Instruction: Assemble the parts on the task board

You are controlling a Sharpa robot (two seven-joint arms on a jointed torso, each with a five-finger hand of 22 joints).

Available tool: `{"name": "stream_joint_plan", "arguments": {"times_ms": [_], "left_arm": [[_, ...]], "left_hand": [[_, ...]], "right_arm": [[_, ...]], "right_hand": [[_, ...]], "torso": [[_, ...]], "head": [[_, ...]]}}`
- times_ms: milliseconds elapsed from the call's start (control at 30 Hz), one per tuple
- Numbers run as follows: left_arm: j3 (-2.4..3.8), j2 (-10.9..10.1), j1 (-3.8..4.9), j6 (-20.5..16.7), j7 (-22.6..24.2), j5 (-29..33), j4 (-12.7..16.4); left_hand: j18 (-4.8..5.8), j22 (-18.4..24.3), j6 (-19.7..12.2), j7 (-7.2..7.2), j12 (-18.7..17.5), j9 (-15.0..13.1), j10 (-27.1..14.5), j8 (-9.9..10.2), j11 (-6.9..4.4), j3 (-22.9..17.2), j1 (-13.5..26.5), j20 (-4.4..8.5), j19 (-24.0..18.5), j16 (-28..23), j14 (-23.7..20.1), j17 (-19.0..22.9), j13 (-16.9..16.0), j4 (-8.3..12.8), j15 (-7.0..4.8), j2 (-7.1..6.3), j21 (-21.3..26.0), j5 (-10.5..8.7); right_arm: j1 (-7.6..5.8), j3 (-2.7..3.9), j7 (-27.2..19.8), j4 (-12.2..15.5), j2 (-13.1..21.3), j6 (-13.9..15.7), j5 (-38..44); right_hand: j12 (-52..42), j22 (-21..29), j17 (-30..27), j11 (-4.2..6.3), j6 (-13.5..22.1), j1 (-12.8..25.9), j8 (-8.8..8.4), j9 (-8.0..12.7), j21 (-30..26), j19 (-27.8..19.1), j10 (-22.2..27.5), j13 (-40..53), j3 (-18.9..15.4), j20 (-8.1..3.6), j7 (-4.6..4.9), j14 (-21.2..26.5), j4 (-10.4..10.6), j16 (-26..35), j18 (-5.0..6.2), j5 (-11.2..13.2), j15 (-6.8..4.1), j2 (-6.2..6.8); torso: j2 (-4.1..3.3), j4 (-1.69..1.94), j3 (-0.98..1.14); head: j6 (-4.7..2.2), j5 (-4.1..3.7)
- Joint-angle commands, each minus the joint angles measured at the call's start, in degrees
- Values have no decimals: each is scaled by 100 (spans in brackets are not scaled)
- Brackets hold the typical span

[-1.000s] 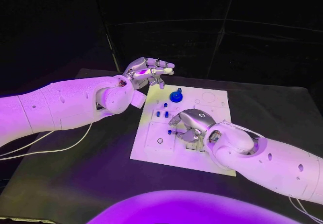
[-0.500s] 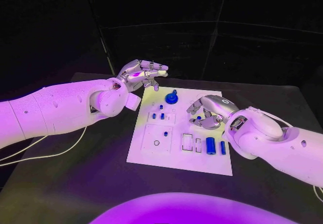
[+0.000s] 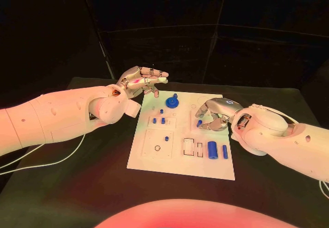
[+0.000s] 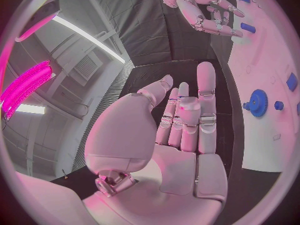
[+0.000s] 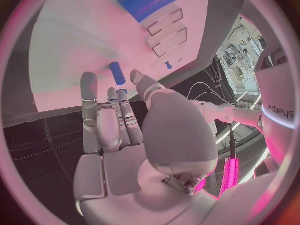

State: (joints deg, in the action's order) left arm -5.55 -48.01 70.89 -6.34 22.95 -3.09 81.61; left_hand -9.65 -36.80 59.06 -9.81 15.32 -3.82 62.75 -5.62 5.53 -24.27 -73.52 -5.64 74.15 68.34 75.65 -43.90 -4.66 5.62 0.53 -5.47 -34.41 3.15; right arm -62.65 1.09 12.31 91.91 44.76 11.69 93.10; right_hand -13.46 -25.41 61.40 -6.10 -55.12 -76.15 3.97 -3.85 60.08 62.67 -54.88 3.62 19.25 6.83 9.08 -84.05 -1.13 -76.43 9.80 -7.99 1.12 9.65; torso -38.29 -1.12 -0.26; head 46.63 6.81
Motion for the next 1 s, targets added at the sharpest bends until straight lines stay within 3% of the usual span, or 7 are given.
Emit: {"name": "stream_joint_plan", "arguments": {"times_ms": [33, 267, 567, 767, 1000], "left_arm": [[-2, -2, 9, 89, 21, -27, -1], [-5, -2, 9, 97, 22, -27, 2], [-6, -3, 9, 101, 24, -27, 3], [-6, -4, 9, 102, 23, -27, 3], [-6, -4, 9, 117, 20, -27, 2]], "left_hand": [[-66, 9, -43, -3, 33, 1, -43, 34, 9, 29, 23, -33, -27, -2, -28, 4, 4, -3, 5, 38, 29, -16], [-66, 9, -43, -3, 33, 1, -43, 34, 9, 29, 23, -33, -27, -2, -28, 4, 4, -3, 5, 38, 29, -16], [-66, 9, -43, -3, 33, 1, -43, 34, 9, 29, 23, -33, -27, -2, -28, 4, 4, -3, 5, 38, 29, -16], [-67, 10, -46, -4, 40, 0, -51, 31, 11, 39, 31, -36, -29, 3, -29, -1, 3, -9, 8, 39, 31, -16], [-67, 10, -46, -4, 40, 0, -51, 31, 11, 39, 31, -36, -29, 3, -29, -1, 3, -9, 8, 39, 31, -16]], "right_arm": [[-13, 4, -42, -41, -34, -519, 161], [-15, 3, -28, -127, -103, -623, 174], [-14, 2, -30, -200, -174, -646, 177], [-13, 2, -94, -222, -201, -433, 177], [-12, 2, -166, -219, -211, -22, 188]], "right_hand": [[22, 11, -26, -3, 39, -55, -25, 5, -33, -4, 50, 1, -58, -6, -13, -94, -1, 38, 82, 18, -1, -17], [-40, 23, -38, 2, -10, -120, 0, -6, -41, -1, -17, 16, -129, -4, 25, -91, 2, 41, 83, 12, -8, -135], [-222, -72, 121, 76, -370, -241, 116, -39, 42, 86, -643, 21, 43, -44, 21, -136, 34, -66, 74, 97, -74, -406], [-242, -226, 221, 194, -699, -434, 231, -62, 155, 166, -1102, 44, 412, -126, -66, -160, -20, -137, 55, 416, -171, -643], [-248, -385, 326, 246, -836, -598, 273, -64, 266, 227, -1311, 81, 757, -187, -101, -181, -155, -201, 28, 479, -220, -805]], "torso": [[-7, -3, -1], [0, 4, -5], [0, -2, 1], [1, -3, -1], [4, 1, 2]], "head": [[9, 2], [18, -2], [39, 10], [46, 4], [51, -10]]}}
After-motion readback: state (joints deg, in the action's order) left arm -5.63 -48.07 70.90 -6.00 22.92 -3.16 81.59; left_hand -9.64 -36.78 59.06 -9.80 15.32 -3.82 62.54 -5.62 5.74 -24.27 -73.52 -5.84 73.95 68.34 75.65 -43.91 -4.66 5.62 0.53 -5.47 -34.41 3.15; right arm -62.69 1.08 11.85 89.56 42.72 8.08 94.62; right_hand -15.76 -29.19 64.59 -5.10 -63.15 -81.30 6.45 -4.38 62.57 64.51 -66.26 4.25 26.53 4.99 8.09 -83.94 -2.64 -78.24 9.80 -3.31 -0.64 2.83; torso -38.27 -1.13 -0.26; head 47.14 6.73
